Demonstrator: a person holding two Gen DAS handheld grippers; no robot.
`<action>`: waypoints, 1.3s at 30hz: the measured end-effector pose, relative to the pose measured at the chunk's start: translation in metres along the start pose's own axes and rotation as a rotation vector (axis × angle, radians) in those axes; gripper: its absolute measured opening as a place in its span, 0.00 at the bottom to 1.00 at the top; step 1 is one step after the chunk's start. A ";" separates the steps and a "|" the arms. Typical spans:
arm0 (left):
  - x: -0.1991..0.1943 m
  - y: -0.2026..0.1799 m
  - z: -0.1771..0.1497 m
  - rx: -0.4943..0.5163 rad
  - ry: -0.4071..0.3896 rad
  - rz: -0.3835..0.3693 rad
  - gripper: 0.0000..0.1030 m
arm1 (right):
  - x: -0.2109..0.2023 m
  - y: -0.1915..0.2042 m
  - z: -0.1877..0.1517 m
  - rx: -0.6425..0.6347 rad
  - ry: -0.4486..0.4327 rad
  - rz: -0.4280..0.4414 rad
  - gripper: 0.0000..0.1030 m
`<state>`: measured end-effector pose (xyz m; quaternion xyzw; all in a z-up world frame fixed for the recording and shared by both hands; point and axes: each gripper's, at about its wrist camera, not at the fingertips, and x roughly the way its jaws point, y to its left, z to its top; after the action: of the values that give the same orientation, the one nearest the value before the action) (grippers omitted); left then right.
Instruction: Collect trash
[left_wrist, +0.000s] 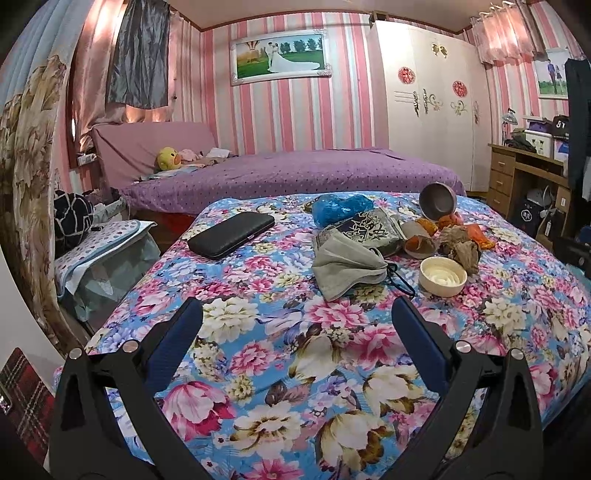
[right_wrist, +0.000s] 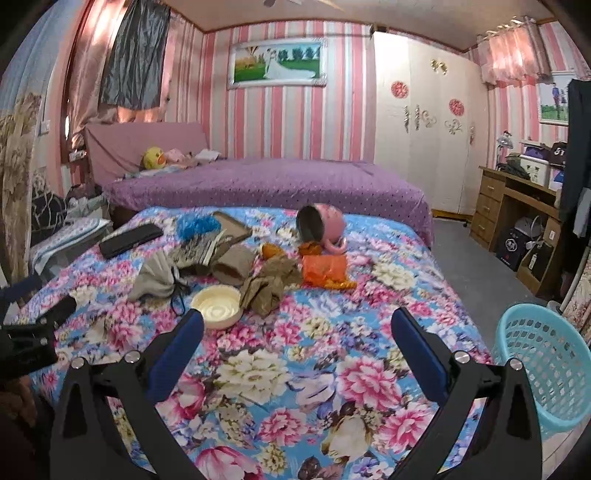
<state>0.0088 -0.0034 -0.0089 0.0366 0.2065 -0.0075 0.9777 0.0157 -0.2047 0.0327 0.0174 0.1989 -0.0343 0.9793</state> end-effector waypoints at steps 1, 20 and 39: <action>-0.002 0.000 0.001 -0.002 -0.004 0.000 0.96 | -0.004 -0.002 0.002 0.008 -0.015 0.001 0.96; 0.002 -0.007 0.013 -0.011 -0.060 -0.001 0.96 | -0.006 -0.025 0.012 0.082 -0.039 0.021 0.96; 0.003 0.001 0.013 -0.036 -0.059 0.014 0.96 | 0.006 -0.016 0.008 0.068 -0.019 0.021 0.96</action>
<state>0.0167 -0.0031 0.0018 0.0203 0.1776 0.0020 0.9839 0.0229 -0.2215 0.0374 0.0524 0.1882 -0.0310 0.9802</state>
